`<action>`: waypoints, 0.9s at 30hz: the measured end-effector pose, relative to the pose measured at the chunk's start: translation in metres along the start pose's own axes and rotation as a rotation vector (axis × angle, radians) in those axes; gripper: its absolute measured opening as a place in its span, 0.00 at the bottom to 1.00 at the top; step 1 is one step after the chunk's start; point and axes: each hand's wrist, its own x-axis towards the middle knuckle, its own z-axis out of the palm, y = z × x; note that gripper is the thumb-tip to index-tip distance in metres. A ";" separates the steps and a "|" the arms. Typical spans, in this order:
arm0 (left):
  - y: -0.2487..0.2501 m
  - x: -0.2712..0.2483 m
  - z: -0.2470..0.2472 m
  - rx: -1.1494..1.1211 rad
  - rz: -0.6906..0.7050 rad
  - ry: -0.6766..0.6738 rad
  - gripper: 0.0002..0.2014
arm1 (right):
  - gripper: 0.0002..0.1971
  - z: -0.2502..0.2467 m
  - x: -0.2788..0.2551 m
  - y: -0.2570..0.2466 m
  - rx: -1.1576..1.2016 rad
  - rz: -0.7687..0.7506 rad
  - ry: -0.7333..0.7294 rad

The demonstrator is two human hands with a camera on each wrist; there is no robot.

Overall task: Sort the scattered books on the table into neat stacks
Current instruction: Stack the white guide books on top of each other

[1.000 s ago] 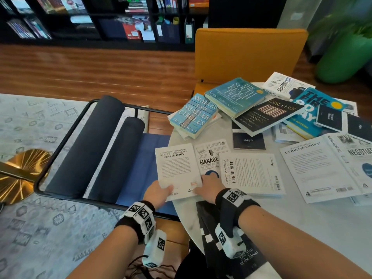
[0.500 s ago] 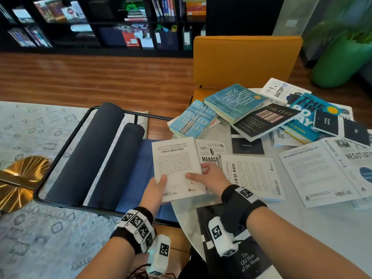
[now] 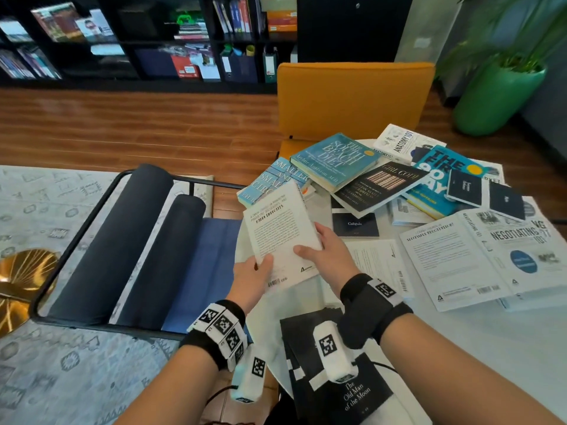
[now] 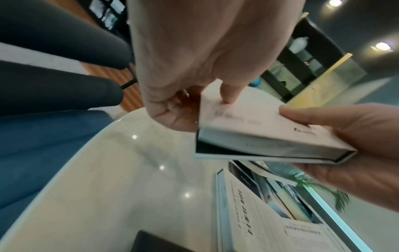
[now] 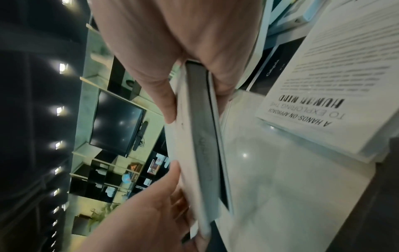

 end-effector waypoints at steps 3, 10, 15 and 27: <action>0.030 -0.004 0.012 -0.058 0.033 0.012 0.17 | 0.24 -0.009 -0.008 -0.003 -0.054 -0.132 0.016; 0.094 -0.014 0.049 -0.211 -0.045 -0.063 0.26 | 0.27 -0.027 -0.025 0.006 -0.054 -0.176 -0.087; 0.073 -0.013 0.080 -0.166 0.011 0.055 0.18 | 0.21 -0.080 -0.035 0.013 -0.006 -0.087 -0.074; 0.014 -0.066 0.226 0.064 0.152 -0.420 0.22 | 0.16 -0.216 -0.129 0.097 0.124 0.117 0.324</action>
